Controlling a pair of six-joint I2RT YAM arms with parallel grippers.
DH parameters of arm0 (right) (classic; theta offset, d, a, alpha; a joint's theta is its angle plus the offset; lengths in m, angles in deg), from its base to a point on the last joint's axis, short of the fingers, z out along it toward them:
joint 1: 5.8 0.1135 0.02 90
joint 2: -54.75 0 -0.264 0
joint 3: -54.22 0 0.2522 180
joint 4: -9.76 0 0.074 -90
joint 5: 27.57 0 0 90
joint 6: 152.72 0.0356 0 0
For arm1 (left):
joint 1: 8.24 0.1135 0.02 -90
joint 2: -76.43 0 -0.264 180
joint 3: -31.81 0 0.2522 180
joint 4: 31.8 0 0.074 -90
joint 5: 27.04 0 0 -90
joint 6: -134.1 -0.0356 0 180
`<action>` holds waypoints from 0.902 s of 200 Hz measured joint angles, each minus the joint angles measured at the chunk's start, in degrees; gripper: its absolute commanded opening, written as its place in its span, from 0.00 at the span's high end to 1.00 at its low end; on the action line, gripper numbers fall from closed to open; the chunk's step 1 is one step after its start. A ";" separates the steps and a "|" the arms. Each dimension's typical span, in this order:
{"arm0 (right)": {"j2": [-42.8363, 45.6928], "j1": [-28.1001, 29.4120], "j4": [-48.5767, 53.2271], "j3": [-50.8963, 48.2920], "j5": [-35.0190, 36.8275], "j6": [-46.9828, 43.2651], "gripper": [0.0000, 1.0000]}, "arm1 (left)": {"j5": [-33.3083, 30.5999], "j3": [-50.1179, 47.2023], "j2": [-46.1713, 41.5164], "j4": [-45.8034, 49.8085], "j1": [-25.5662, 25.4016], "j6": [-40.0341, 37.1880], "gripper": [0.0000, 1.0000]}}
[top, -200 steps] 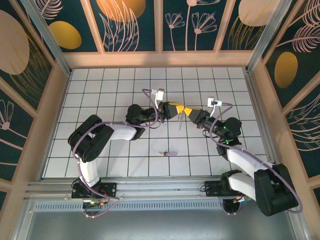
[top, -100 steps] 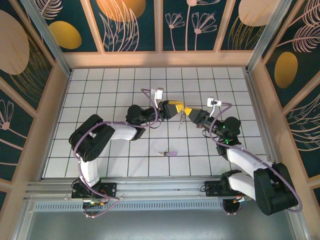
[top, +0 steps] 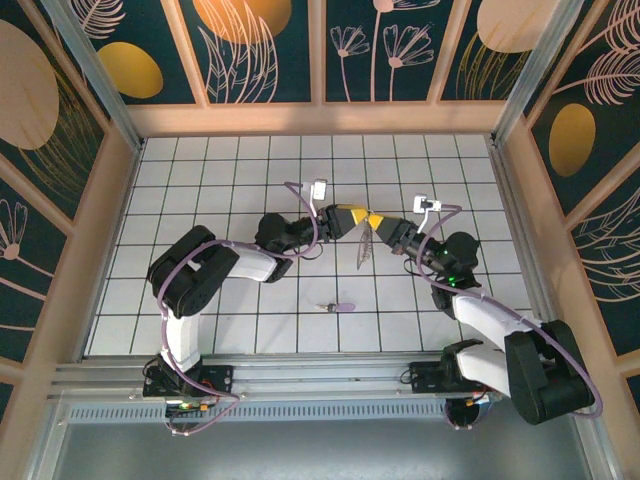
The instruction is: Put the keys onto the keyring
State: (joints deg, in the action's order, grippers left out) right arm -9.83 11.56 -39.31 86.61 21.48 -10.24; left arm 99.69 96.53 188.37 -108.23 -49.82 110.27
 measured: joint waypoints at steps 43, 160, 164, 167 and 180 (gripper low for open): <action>-0.26 0.00 0.00 0.02 0.39 0.00 1.00 | 0.02 0.07 0.79 -0.09 -0.17 0.24 0.77; -0.31 0.00 0.02 0.02 0.50 0.00 1.00 | -0.02 0.87 1.40 -0.52 -0.72 0.39 0.90; -0.31 0.00 0.02 0.02 0.59 0.00 1.00 | 0.04 1.01 1.40 -0.50 -0.74 0.50 0.92; -0.31 -0.02 0.02 0.02 0.66 0.00 1.00 | 0.09 1.07 1.40 -0.59 -0.76 0.42 0.93; -0.31 -0.07 -0.13 0.02 0.92 -0.02 1.00 | 0.15 1.36 1.40 -0.70 -0.76 0.31 1.00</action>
State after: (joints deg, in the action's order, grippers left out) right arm -10.14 11.50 -39.44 86.64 22.40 -10.26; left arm 99.84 97.88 189.77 -108.93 -50.58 110.58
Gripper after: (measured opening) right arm 0.038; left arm 0.064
